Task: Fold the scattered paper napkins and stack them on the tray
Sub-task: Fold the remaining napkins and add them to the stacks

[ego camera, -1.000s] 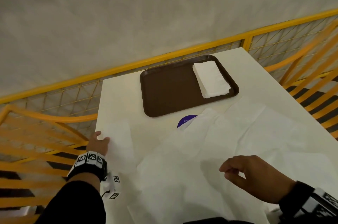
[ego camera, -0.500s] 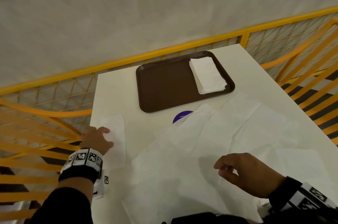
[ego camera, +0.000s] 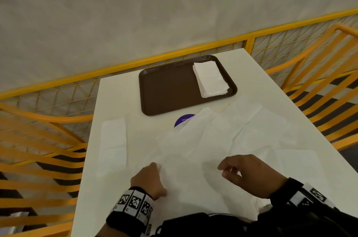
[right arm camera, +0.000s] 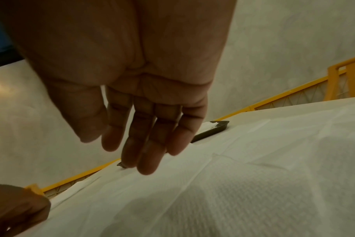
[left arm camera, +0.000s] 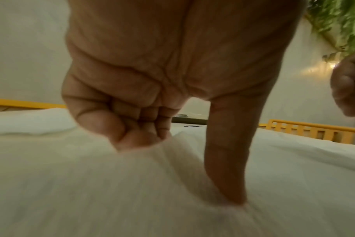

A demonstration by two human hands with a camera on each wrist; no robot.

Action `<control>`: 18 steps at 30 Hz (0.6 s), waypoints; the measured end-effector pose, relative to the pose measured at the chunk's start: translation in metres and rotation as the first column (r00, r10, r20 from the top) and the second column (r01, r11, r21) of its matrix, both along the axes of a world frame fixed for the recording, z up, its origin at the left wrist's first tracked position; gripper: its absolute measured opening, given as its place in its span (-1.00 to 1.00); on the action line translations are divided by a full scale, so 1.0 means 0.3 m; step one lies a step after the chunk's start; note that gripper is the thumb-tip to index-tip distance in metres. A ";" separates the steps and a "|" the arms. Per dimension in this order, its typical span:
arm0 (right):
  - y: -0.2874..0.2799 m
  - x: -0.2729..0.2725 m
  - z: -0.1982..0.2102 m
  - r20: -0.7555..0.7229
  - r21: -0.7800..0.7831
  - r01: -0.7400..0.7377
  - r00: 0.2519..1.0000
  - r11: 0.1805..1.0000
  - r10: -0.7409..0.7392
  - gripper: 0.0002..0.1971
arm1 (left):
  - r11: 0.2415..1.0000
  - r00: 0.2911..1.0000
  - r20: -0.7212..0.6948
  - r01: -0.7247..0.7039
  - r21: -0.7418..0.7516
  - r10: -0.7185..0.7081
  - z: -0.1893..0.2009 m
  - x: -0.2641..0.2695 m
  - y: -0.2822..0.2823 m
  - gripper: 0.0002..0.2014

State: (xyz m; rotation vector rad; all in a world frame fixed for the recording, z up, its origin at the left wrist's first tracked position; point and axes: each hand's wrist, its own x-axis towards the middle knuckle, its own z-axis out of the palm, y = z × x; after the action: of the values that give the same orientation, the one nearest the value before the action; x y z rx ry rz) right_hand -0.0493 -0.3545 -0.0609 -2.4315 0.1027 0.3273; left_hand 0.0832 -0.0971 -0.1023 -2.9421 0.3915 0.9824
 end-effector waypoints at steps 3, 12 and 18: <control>-0.005 -0.019 0.002 -0.003 0.006 0.010 1.000 1.000 -0.010 -0.85 | 0.998 0.999 0.020 0.046 0.045 -0.047 0.016 -0.002 0.014 -0.48; 0.004 -0.038 0.024 0.008 0.039 0.006 1.000 0.999 -0.006 -0.77 | 0.863 0.993 0.110 0.099 -0.495 -0.051 0.122 -0.041 0.068 -0.72; 0.077 0.024 0.069 -0.049 0.274 -0.023 0.998 0.962 0.038 -0.35 | 0.649 0.993 0.100 0.120 -0.751 -0.068 0.300 -0.051 0.004 -0.95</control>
State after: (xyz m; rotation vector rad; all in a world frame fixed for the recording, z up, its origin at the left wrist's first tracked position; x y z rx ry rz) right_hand -0.0419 -0.3313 -0.0404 -2.1530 0.0402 0.3936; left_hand 0.0678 -0.0958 -0.0122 -3.5912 1.2219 0.8490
